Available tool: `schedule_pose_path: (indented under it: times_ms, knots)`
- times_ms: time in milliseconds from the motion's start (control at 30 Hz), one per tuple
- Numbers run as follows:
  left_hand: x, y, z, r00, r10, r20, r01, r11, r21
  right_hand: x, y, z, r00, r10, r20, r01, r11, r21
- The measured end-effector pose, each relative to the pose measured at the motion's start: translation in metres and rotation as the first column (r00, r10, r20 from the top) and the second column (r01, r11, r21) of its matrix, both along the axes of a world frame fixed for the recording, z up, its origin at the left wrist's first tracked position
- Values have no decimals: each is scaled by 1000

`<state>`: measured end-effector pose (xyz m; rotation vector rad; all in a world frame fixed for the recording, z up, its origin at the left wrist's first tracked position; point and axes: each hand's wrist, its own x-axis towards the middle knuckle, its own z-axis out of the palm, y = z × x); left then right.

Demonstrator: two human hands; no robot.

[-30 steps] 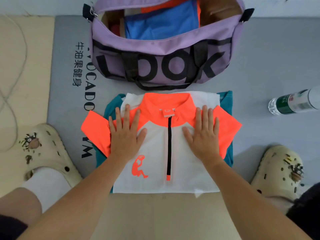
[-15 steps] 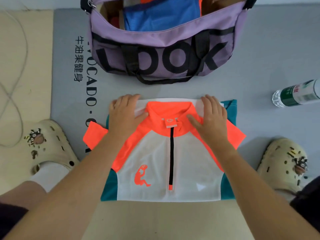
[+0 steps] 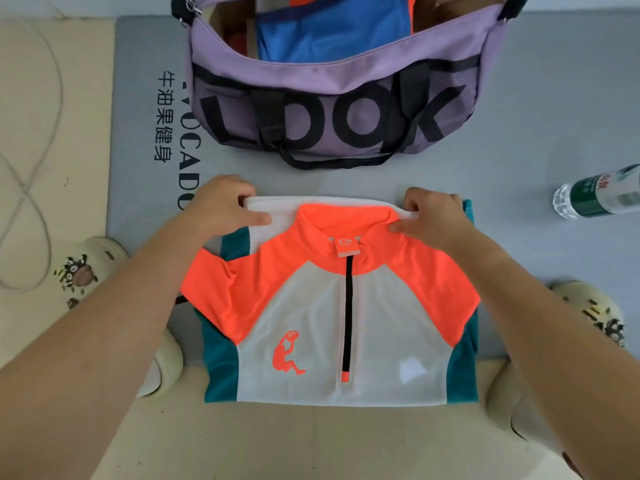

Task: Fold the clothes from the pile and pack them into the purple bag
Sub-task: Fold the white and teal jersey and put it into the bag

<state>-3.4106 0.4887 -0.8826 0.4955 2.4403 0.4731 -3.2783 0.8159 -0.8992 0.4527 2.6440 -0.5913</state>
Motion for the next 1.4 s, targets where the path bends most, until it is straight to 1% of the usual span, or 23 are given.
schedule_pose_path:
  times_ms: [100, 167, 200, 267, 300, 367, 400, 467, 533, 600, 633, 667, 733, 767, 833, 900, 967, 1000, 1067, 1133, 1200, 1333, 1400]
  knots:
    - [-5, -9, -2, 986, -73, -150, 46, 984, -174, 1, 16, 4, 998, 49, 37, -54, 989, 139]
    - [-6, -12, -4, 965, -63, -254, -5, 966, -258, 2, 29, 7, 996, 62, 66, -75, 975, 208]
    - [-4, -12, -4, 947, -50, -318, -46, 957, -285, 4, 36, 9, 998, 38, 47, -47, 977, 209]
    - [1, -7, -4, 903, -16, -429, -116, 953, -281, 8, 45, 10, 999, -29, -42, 37, 976, 212]
    - [4, -1, -4, 891, 0, -455, -118, 966, -232, 10, 47, 10, 996, -48, -78, 64, 975, 214]
    - [10, 12, -4, 908, -19, -419, -34, 992, -119, 12, 46, 9, 995, -62, -76, 75, 980, 182]
    - [13, 18, -5, 924, -59, -377, 22, 995, -101, 12, 44, 8, 997, -55, -47, 62, 984, 169]
    - [15, 27, -8, 953, -115, -280, 76, 986, -145, 12, 45, 6, 999, -22, 24, 18, 984, 178]
    - [10, 29, -10, 970, -126, -207, 79, 971, -224, 10, 52, 8, 994, 3, 106, -25, 978, 207]
    - [3, 27, -11, 969, -173, -176, 115, 948, -296, 9, 60, 11, 979, 29, 204, -76, 971, 227]
    - [0, 24, -11, 967, -184, -174, 127, 947, -297, 9, 63, 11, 974, 34, 223, -84, 972, 219]
    - [-3, 22, -11, 966, -179, -186, 124, 953, -276, 9, 65, 11, 977, 21, 214, -67, 976, 207]
    - [-5, 19, -12, 957, -142, -252, 85, 971, -221, 8, 62, 11, 991, -30, 131, 4, 980, 197]
    - [-4, 20, -12, 946, -121, -300, 59, 976, -208, 6, 59, 11, 997, -47, 69, 30, 974, 224]
    - [3, 25, -10, 908, -61, -413, -11, 986, -169, 4, 47, 11, 997, -41, -65, 61, 937, 345]
    - [15, 33, -7, 863, -1, -506, -30, 998, -54, 3, 31, 11, 977, 9, -215, 81, 909, 409]
    - [32, 42, -7, 862, 13, -507, 16, 999, 52, 2, 8, 12, 940, 33, -339, 79, 947, 311]
    - [40, 45, -8, 884, 15, -466, 18, 998, 66, 2, -2, 10, 943, 3, -332, 76, 972, 224]
    - [53, 48, -15, 927, 56, -370, -47, 998, 33, 2, -19, 3, 973, -90, -211, 114, 988, 102]
    - [61, 48, -21, 949, 109, -296, -114, 993, 0, 4, -27, -3, 981, -140, -132, 152, 985, 83]
    - [62, 50, -22, 958, 132, -254, -129, 991, 29, 6, -28, -7, 980, -157, -123, 167, 984, 70]
    - [58, 57, -18, 936, 192, -295, -192, 981, 28, 1, -28, -4, 965, -245, -96, 245, 969, -17]
    - [61, 61, -16, 907, 158, -389, -175, 984, -10, 0, -28, -1, 968, -210, -140, 218, 975, 45]
